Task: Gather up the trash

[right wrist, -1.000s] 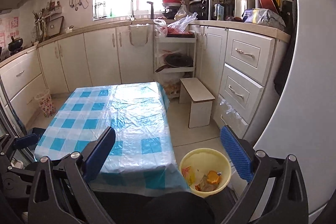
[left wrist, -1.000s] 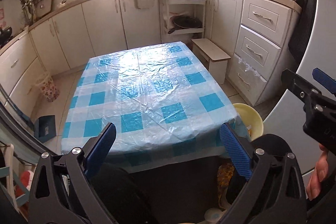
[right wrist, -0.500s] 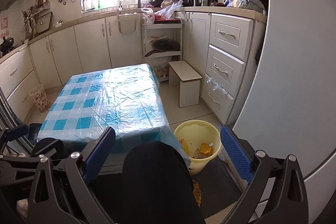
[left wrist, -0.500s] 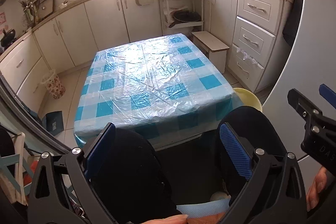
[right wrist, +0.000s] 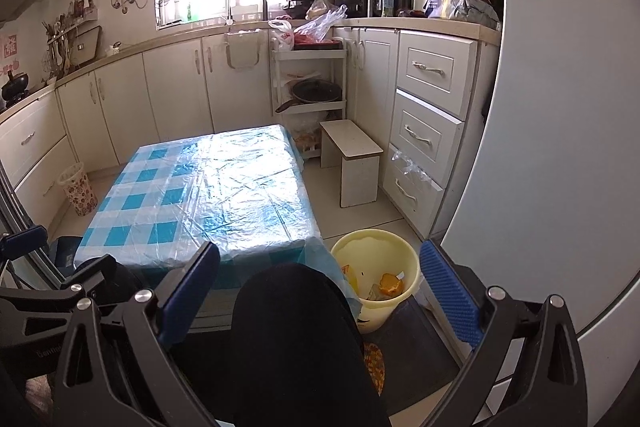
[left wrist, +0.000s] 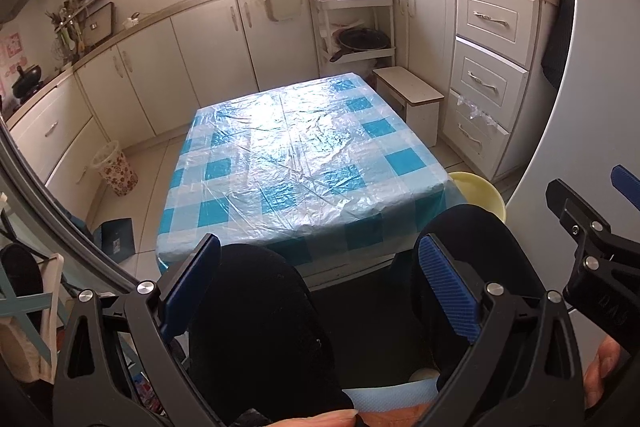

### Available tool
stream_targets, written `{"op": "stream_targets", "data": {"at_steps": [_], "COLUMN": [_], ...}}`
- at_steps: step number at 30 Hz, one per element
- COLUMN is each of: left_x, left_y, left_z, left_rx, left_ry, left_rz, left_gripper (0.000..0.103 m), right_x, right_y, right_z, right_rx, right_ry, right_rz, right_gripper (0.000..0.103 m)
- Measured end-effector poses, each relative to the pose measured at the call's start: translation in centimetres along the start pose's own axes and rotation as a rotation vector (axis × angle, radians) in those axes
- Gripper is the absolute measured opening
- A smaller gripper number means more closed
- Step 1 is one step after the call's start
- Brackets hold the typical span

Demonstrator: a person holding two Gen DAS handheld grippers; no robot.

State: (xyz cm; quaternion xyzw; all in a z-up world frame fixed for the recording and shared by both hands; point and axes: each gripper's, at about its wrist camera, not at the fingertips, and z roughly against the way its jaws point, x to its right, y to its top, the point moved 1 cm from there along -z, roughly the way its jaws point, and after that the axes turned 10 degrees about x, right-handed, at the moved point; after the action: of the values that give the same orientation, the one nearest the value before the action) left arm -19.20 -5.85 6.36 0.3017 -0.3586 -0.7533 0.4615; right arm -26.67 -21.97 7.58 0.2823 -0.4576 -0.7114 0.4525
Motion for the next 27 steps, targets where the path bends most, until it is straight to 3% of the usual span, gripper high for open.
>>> {"op": "stream_targets", "data": {"at_steps": [27], "left_x": [-0.46], "left_y": [0.37], "left_z": [0.82], "left_rx": [0.029], "left_ry": [0.042], "left_rz": [-0.002], "left_gripper": [0.095], "right_x": [-0.3], "right_y": [0.13], "right_z": [0.5], "right_rx": [0.023], "right_ry": [-0.014], "right_rz": [0.01], "right_gripper": [0.096]}}
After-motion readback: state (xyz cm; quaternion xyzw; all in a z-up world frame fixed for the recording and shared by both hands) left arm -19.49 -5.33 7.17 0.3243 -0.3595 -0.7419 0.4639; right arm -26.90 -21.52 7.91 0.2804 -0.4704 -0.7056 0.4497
